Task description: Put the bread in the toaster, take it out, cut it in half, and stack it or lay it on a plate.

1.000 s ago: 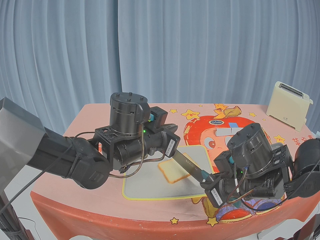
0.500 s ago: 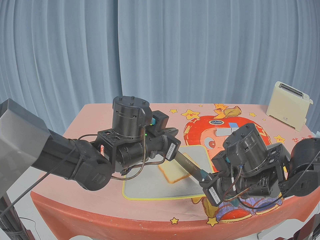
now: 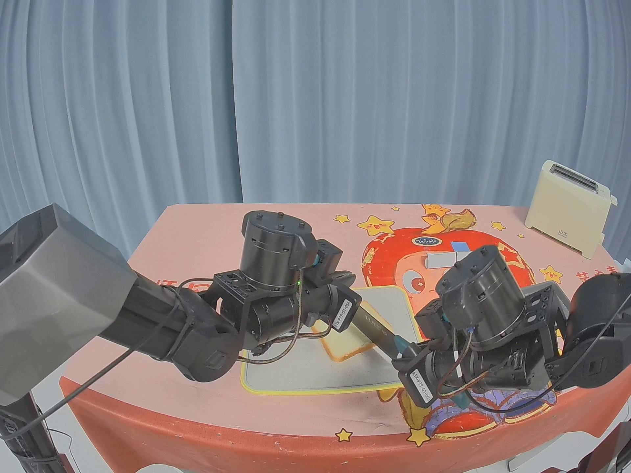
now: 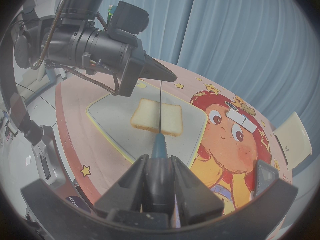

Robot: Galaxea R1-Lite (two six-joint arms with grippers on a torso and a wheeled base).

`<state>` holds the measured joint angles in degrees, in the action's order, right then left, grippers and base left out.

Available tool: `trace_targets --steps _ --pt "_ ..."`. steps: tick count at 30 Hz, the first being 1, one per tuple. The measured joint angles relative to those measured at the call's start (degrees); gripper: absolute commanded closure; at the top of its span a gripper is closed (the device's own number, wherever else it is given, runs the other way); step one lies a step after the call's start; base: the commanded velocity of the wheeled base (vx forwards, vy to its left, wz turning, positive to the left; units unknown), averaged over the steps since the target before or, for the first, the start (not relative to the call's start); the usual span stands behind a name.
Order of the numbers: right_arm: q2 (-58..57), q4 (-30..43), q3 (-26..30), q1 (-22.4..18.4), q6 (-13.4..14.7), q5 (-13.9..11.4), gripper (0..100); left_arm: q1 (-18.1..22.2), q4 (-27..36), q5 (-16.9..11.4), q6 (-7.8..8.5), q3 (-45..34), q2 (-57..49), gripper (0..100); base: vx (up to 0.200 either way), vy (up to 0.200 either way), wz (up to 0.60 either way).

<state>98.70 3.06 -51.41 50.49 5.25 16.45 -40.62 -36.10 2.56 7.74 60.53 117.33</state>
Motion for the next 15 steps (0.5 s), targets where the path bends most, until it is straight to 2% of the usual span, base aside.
trace_targets --steps 15 --pt "0.30 -0.02 0.09 -0.33 0.02 -0.02 100 -0.15 -1.16 -0.13 0.33 0.41 2.26 100 0.000 0.000 0.00"
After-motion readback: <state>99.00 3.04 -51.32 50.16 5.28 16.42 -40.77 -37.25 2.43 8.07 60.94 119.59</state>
